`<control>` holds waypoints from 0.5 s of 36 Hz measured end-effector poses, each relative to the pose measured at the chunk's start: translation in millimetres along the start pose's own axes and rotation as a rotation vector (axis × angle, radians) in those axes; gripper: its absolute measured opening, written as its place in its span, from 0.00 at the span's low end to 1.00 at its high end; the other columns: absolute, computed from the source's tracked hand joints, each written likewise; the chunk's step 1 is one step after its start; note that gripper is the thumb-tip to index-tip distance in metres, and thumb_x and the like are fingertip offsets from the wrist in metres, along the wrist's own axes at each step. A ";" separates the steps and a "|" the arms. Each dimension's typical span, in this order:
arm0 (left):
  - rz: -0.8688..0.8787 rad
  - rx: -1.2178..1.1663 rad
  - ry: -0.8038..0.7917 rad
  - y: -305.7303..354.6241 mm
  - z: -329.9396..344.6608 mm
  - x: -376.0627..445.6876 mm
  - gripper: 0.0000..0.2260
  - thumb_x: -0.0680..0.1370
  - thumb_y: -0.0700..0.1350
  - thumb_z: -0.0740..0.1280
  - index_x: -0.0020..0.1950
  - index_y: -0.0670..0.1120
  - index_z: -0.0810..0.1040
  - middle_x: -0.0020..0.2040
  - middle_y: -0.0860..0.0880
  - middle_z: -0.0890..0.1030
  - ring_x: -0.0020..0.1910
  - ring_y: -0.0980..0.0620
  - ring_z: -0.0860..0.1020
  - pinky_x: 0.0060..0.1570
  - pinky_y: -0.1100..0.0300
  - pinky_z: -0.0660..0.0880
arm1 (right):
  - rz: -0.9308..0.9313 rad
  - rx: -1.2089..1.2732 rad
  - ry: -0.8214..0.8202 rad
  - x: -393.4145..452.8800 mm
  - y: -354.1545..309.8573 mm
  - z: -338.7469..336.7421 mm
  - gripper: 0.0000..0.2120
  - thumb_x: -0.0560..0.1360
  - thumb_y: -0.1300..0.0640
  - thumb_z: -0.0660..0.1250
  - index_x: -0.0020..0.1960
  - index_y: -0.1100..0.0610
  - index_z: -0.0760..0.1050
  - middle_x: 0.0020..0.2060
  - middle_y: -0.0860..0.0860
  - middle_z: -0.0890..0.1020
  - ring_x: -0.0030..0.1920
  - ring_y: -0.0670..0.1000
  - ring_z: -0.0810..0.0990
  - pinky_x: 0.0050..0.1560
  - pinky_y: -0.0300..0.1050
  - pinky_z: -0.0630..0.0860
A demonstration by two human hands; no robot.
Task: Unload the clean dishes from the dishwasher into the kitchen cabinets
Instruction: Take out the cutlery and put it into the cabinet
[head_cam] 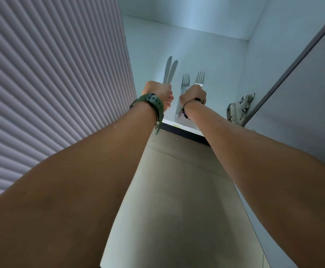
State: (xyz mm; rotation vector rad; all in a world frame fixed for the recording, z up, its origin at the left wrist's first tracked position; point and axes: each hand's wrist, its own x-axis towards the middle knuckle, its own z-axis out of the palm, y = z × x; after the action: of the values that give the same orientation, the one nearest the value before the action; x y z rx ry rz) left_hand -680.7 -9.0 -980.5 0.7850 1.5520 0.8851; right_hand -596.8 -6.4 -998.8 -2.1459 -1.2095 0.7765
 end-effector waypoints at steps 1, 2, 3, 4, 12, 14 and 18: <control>-0.037 -0.035 -0.027 1.1 -0.9 -1.4 0.12 0.80 0.36 0.56 0.36 0.42 0.69 0.31 0.48 0.70 0.26 0.54 0.67 0.25 0.64 0.66 | -0.018 0.010 0.006 0.2 0.1 -0.8 0.12 0.77 0.65 0.60 0.60 0.62 0.73 0.58 0.58 0.78 0.60 0.56 0.76 0.53 0.43 0.73; -0.070 -0.064 -0.015 1.9 -1.4 -0.4 0.12 0.80 0.34 0.54 0.37 0.40 0.69 0.32 0.46 0.70 0.25 0.54 0.67 0.24 0.65 0.66 | -0.051 -0.032 0.022 2.9 1.2 -0.5 0.12 0.77 0.65 0.60 0.60 0.62 0.73 0.59 0.58 0.77 0.60 0.57 0.76 0.53 0.43 0.73; -0.093 -0.081 0.007 4.7 -3.5 -2.4 0.12 0.79 0.32 0.53 0.39 0.38 0.70 0.32 0.45 0.71 0.25 0.54 0.67 0.23 0.65 0.67 | -0.071 -0.060 0.014 3.2 1.0 -0.1 0.13 0.77 0.65 0.61 0.60 0.62 0.73 0.59 0.58 0.77 0.60 0.57 0.76 0.53 0.44 0.74; -0.107 -0.084 0.015 5.3 -3.8 -2.1 0.11 0.79 0.31 0.53 0.40 0.36 0.71 0.33 0.44 0.73 0.25 0.54 0.67 0.22 0.66 0.67 | -0.087 -0.100 0.015 5.0 1.9 1.1 0.13 0.77 0.66 0.61 0.60 0.62 0.73 0.59 0.58 0.77 0.60 0.57 0.76 0.53 0.44 0.74; -0.102 -0.218 -0.105 3.6 -6.6 1.8 0.09 0.77 0.27 0.58 0.38 0.34 0.71 0.36 0.39 0.76 0.32 0.46 0.75 0.41 0.53 0.78 | -0.171 -0.006 -0.073 12.2 -10.6 3.7 0.12 0.76 0.57 0.59 0.34 0.58 0.69 0.31 0.53 0.74 0.43 0.57 0.77 0.41 0.44 0.72; -0.080 -0.210 -0.112 4.6 -7.5 -0.4 0.09 0.77 0.27 0.58 0.38 0.34 0.71 0.36 0.39 0.76 0.33 0.45 0.76 0.41 0.51 0.77 | -0.133 0.150 -0.131 9.7 -18.9 4.2 0.10 0.74 0.54 0.61 0.39 0.60 0.74 0.38 0.56 0.80 0.46 0.58 0.81 0.47 0.49 0.77; -0.114 -0.190 -0.144 5.7 -7.5 -4.0 0.09 0.78 0.28 0.57 0.39 0.35 0.71 0.34 0.39 0.77 0.31 0.44 0.77 0.39 0.49 0.78 | -0.039 0.330 -0.161 8.8 -22.4 2.1 0.05 0.68 0.62 0.68 0.36 0.60 0.73 0.38 0.57 0.80 0.43 0.59 0.82 0.44 0.52 0.81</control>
State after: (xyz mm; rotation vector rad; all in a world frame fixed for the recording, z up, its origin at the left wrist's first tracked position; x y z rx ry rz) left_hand -687.4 -10.6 -972.9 0.6050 1.3510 0.8590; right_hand -607.1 11.6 -986.4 -1.8152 -1.1087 1.0675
